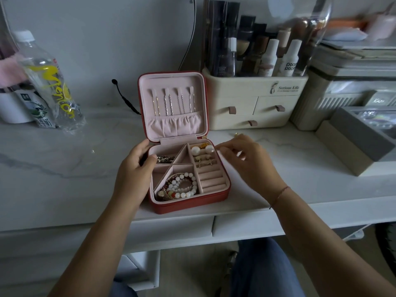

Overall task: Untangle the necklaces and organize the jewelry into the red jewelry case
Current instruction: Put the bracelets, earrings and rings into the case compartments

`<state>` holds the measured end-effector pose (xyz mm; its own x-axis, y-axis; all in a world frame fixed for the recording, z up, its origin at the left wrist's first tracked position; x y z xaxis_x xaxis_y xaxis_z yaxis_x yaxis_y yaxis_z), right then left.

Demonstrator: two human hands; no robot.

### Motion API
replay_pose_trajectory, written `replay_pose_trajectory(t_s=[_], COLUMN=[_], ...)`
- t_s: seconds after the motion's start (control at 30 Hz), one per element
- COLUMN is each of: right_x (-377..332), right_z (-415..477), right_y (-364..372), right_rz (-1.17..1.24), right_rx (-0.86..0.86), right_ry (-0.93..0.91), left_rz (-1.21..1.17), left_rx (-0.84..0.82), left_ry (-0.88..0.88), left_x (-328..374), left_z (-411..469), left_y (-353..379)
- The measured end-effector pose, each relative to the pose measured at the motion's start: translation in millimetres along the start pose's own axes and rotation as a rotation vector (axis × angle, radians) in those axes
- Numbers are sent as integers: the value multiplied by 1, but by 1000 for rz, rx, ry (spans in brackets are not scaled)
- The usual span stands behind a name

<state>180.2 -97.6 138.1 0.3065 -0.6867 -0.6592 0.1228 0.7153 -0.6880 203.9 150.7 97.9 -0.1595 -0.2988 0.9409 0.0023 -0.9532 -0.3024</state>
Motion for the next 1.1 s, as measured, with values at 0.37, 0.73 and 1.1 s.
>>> replay_pose_trajectory(t_s=[0.37,0.73,1.1], right_x=[98,73,77], right_z=[-13,12,10], right_y=[-72,-51,-45], right_rz=[39,-142,-234], right_rx=[188,-7,35], right_ry=[362,229,242], left_rz=[3,-1,-17], left_rx=[8,2,10], left_ry=[-8,-11,0], left_x=[1,4,5], left_z=[-1,-2,-2], left_y=[0,1,1])
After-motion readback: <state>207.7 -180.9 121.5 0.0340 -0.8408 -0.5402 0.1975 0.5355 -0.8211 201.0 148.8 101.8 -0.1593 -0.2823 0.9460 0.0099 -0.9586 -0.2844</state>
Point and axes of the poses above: each hand's wrist, its own z-axis towards the middle knuckle, its own y-axis out of the palm, x = y × z, the point moved 7 cm from there along z, towards the middle knuckle, and after that the axes turned 10 degrees about -x, right-handed, at the moved point
